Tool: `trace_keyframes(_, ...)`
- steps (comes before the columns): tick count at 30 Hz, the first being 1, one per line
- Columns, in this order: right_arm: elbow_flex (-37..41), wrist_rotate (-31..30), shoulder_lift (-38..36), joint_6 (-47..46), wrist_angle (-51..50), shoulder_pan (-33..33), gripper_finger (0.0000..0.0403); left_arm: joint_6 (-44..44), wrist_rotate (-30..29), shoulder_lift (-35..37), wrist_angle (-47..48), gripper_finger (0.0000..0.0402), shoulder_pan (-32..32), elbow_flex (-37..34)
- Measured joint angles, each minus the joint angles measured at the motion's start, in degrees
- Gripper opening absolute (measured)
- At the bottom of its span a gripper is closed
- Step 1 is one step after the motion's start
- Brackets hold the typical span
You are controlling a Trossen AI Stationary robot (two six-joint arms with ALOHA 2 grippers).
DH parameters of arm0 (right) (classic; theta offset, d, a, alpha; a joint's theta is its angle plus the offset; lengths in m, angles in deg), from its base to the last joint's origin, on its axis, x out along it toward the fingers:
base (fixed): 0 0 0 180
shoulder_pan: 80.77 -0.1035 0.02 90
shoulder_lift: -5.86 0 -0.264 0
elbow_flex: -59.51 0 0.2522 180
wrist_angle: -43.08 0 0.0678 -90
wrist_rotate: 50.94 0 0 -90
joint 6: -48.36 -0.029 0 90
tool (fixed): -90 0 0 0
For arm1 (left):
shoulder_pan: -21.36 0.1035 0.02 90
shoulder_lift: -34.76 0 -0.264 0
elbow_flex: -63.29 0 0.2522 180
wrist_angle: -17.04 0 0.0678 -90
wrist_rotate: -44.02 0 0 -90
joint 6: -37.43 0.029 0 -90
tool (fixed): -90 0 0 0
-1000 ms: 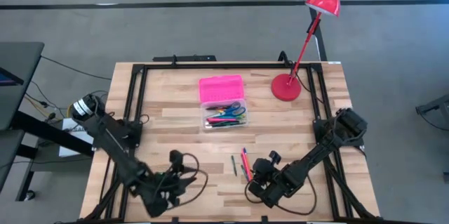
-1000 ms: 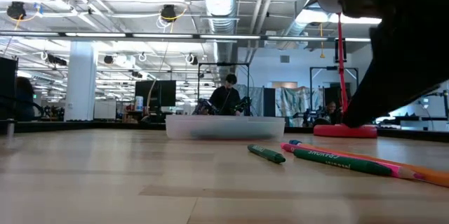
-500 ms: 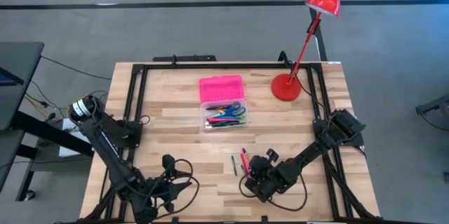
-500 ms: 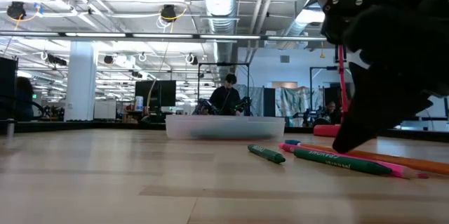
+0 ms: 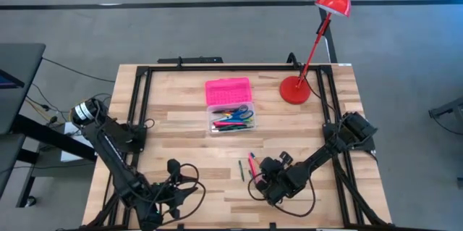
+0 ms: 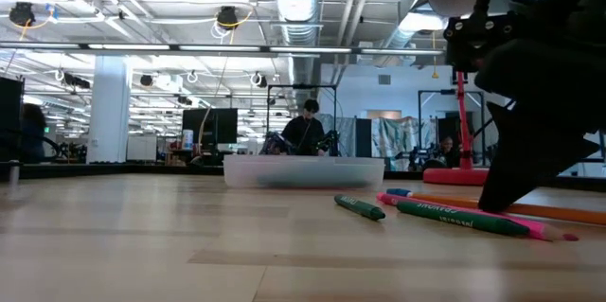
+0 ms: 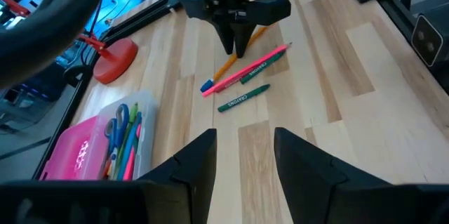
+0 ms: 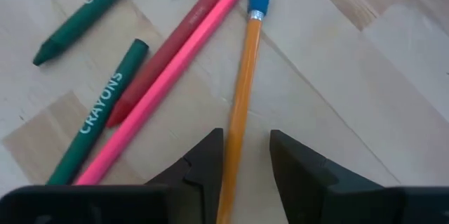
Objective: Pick & place school supplies into a supply box
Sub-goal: Put the orange pencil into the pink supply box
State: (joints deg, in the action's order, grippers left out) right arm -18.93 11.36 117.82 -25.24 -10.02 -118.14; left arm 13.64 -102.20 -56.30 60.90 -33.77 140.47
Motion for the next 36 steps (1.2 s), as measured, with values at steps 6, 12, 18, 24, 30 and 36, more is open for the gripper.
trace_keyframes(6,0.1,0.8,0.0,0.0,-1.7,0.0,0.0069,0.0,0.3,0.0,0.0,0.0139,0.0,0.0)
trace_keyframes(12,0.1,1.3,0.0,0.1,-2.9,0.6,0.0021,-0.9,0.4,0.0,0.0,0.0139,0.0,0.0)
trace_keyframes(18,0.1,1.6,0.1,0.1,-4.7,1.7,0.0013,-0.9,0.4,0.0,0.2,0.0139,0.0,0.0)
trace_keyframes(24,0.1,2.1,0.1,2.0,-8.5,2.6,0.0009,-1.2,0.9,0.0,0.5,0.0139,0.0,0.0)
trace_keyframes(30,0.2,5.1,0.1,7.6,-9.3,4.2,0.0008,-3.0,1.7,0.0,2.2,0.0139,0.0,0.0)
trace_keyframes(36,-0.1,12.5,-0.3,13.3,-8.9,7.3,0.0010,-4.6,1.7,0.0,3.7,0.0139,0.0,0.0)
